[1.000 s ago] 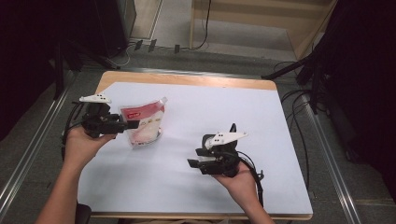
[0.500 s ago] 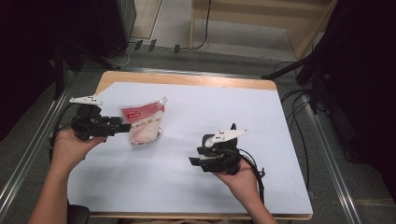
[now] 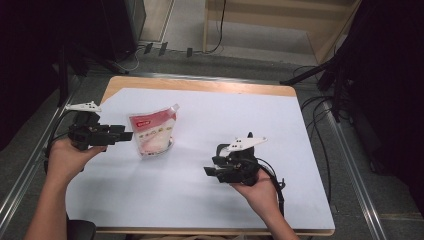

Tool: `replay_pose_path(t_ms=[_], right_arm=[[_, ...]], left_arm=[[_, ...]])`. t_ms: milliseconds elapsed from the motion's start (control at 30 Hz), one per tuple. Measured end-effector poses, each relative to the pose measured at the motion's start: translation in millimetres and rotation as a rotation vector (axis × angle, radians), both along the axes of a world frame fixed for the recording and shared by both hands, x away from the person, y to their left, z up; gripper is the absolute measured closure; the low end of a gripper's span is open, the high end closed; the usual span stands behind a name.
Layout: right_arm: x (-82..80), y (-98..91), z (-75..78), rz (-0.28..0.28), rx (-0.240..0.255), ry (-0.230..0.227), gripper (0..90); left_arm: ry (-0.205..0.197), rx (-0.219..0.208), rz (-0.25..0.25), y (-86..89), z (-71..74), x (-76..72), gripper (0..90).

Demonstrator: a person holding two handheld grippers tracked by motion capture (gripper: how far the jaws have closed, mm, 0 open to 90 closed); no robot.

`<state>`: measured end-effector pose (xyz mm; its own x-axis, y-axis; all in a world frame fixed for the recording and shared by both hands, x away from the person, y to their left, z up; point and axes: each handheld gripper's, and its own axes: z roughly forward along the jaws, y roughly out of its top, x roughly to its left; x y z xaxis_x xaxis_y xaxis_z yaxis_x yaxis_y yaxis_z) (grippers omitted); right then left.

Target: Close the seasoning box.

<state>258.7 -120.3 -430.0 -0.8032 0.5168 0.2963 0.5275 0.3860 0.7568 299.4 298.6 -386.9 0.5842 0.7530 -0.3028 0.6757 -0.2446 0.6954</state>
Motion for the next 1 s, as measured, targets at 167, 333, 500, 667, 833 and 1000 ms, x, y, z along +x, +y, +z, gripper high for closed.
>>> replay_pose_path(t_ms=[167,333,500,667,833,1000], right_arm=[[1.9,-4.2,4.9,-0.007,0.009,-0.005,53.2],[2.4,-8.7,11.4,-0.023,-0.002,-0.029,56.9],[3.7,-16.1,20.0,-0.030,0.028,-0.014,64.2],[6.4,-25.9,26.3,-0.048,0.039,-0.023,71.1],[7.7,-34.7,32.2,-0.059,0.044,-0.028,82.6],[9.9,-45.5,39.1,-0.068,0.040,-0.033,90.0]], left_arm=[[0.002,0.004,0.020,7.9,-2.1,-0.4,48.6],[0.002,0.000,0.029,11.8,-3.8,-0.8,48.7],[0.004,0.015,0.046,14.0,-7.8,0.8,48.7],[0.005,0.021,0.064,13.9,-10.7,2.6,48.7],[0.006,0.029,0.055,11.7,-12.6,3.8,48.7],[0.005,0.031,0.057,9.4,-13.5,3.9,48.3]])
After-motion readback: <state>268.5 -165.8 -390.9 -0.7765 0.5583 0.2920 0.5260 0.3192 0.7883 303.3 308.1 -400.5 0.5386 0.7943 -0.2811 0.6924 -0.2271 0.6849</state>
